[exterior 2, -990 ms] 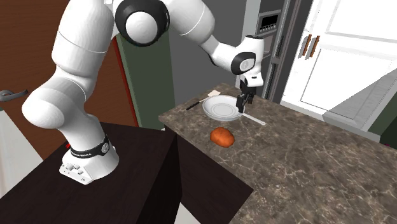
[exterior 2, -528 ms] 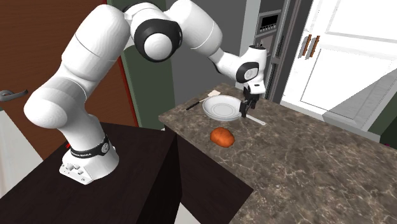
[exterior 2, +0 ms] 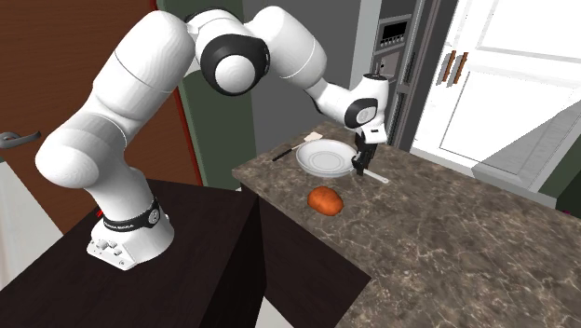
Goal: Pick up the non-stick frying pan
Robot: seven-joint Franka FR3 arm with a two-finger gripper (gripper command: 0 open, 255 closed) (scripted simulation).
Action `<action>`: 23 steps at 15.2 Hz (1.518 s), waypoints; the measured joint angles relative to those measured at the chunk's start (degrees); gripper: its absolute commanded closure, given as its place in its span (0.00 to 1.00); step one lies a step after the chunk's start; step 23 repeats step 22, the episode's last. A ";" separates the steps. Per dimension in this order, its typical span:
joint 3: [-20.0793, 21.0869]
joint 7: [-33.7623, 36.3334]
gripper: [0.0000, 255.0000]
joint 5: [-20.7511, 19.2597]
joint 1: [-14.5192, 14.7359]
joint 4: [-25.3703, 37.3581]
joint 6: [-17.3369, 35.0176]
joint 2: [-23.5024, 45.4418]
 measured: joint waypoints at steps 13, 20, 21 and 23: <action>0.83 -0.47 1.00 0.83 -0.58 -0.44 -2.74 -3.13; 1.67 -1.06 1.00 1.81 -1.15 -0.18 -6.06 -6.23; 1.79 -1.15 1.00 1.96 -1.20 0.02 -6.66 -6.63; 1.87 -1.19 1.00 2.06 -1.23 0.09 -6.99 -6.91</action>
